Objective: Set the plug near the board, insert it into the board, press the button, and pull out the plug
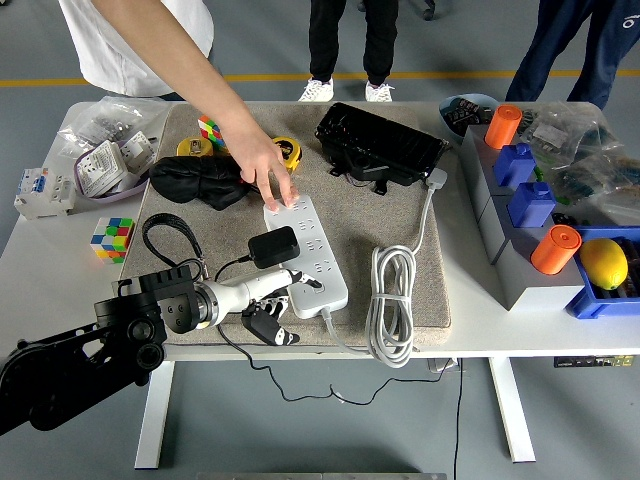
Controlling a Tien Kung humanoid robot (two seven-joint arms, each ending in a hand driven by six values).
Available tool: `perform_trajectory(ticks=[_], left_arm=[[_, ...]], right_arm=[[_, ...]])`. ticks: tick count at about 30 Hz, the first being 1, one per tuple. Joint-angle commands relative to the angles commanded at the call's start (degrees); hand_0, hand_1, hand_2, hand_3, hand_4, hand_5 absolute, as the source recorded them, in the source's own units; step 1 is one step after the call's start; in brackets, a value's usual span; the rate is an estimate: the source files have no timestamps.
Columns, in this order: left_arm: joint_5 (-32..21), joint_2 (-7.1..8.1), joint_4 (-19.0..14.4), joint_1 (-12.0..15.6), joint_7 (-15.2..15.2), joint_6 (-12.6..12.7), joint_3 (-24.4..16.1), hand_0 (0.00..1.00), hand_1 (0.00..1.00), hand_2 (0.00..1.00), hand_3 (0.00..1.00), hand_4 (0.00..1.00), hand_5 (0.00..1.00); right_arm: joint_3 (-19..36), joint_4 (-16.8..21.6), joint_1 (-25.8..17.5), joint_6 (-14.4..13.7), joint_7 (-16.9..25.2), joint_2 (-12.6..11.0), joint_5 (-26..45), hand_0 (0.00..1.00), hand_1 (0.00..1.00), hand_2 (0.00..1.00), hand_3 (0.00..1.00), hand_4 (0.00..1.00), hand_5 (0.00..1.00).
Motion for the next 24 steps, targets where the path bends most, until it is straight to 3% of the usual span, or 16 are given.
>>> perform_trajectory(ticks=[24], left_arm=[[2.28, -0.24, -1.36, -0.96, 1.90, -0.53, 1.34, 0.042, 0.101, 0.138, 0.914, 0.762, 0.002]], right_arm=[[0.20, -0.07, 0.04, -0.04, 0.06, 0.04, -0.09, 0.622, 0.617, 0.576, 0.540, 0.625, 0.124]])
